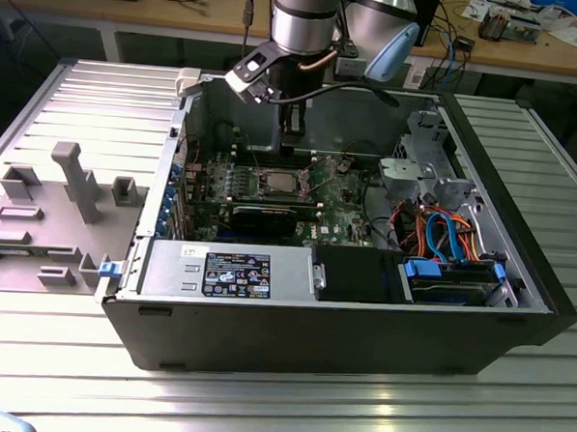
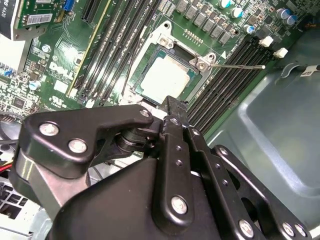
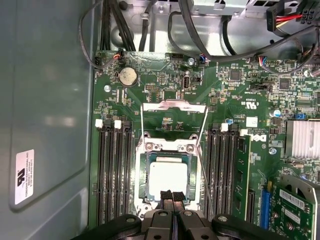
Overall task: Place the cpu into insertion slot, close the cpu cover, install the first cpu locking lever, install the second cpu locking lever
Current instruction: 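Install the second cpu locking lever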
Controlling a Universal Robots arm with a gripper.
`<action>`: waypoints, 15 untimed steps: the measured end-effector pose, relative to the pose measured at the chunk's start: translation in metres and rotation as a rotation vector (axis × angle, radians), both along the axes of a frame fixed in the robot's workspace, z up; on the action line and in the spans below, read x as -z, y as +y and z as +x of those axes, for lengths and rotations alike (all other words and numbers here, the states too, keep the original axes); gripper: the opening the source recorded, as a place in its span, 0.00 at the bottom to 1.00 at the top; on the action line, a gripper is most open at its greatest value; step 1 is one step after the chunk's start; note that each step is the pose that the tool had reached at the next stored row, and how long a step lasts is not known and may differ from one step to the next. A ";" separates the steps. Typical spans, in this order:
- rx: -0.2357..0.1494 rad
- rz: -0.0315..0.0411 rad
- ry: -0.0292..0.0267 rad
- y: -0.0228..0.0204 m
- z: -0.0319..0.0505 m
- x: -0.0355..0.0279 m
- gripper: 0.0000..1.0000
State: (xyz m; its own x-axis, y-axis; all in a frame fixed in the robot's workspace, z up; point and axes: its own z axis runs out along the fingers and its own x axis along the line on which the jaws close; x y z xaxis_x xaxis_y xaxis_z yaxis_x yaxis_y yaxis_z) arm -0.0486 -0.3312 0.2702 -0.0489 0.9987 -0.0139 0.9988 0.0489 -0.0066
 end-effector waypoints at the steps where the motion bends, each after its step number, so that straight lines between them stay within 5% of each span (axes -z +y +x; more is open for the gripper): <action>1: 0.000 0.0000 0.0000 0.0000 0.0000 -0.0014 0.11; 8: 0.000 -0.0001 0.0001 0.0000 0.0000 -0.0154 0.11; 15: 0.000 0.0000 0.0001 0.0000 0.0000 -0.0171 0.11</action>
